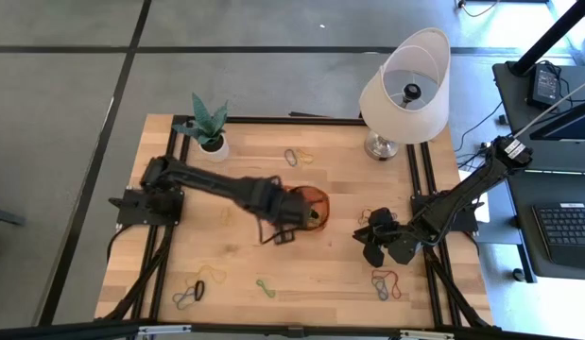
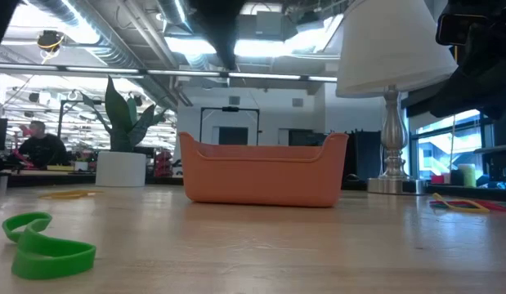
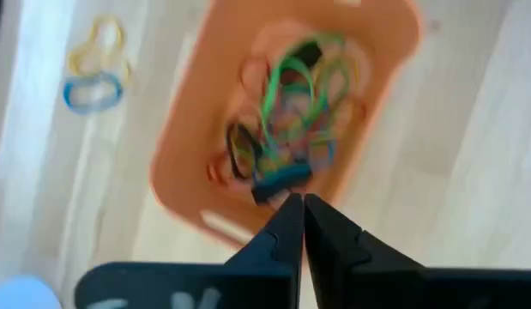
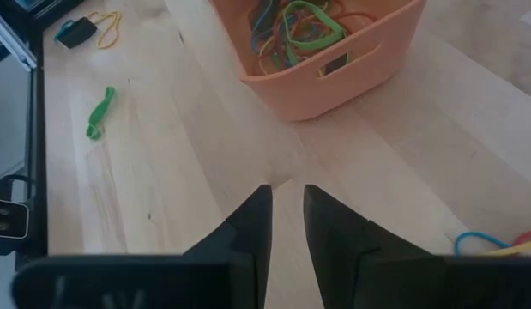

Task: Pick and place rubber bands into bin
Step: Put the yellow rubber band into the orange bin

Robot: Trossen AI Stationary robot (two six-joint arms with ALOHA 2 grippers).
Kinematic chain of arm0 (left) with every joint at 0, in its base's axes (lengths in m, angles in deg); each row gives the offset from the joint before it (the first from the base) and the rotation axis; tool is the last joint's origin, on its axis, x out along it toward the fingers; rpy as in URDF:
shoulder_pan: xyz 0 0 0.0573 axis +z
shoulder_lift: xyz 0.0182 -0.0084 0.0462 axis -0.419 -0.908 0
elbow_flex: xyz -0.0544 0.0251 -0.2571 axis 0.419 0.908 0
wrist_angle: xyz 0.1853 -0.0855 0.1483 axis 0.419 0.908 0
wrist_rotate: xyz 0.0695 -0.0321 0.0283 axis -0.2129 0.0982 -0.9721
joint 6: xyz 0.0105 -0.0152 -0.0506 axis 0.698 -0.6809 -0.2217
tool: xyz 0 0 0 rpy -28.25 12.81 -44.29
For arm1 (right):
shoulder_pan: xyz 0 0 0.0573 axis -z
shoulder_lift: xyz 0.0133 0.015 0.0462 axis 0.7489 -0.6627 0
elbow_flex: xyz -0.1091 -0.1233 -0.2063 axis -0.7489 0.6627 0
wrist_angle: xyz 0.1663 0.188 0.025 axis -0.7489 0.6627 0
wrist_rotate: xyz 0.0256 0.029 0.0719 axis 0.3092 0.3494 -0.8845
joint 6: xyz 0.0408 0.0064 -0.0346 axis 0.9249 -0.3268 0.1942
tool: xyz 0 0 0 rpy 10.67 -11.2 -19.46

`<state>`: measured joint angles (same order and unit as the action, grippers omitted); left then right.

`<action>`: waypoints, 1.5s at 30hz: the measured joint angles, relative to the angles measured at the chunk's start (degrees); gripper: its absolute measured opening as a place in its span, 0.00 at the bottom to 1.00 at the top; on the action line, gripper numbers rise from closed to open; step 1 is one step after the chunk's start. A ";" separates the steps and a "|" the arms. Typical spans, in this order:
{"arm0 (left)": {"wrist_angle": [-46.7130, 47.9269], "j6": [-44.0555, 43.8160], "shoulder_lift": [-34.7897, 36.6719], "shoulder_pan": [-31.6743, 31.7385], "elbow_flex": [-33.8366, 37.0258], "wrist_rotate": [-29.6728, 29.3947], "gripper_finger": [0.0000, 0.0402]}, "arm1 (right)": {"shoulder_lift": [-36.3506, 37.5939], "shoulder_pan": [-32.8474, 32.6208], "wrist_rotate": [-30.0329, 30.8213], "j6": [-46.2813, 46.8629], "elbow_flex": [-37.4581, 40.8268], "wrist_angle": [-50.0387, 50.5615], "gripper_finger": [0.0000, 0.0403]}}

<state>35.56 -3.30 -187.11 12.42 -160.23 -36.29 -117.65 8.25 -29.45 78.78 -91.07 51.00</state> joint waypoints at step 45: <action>-49.86 -11.98 42.32 -26.35 71.81 0.53 0.00 | -11.04 12.33 -9.21 6.25 -32.05 39.53 0.00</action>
<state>-14.30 -15.28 -144.80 -13.93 -88.41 -35.76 -128.68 20.58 -38.66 85.03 -123.11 90.53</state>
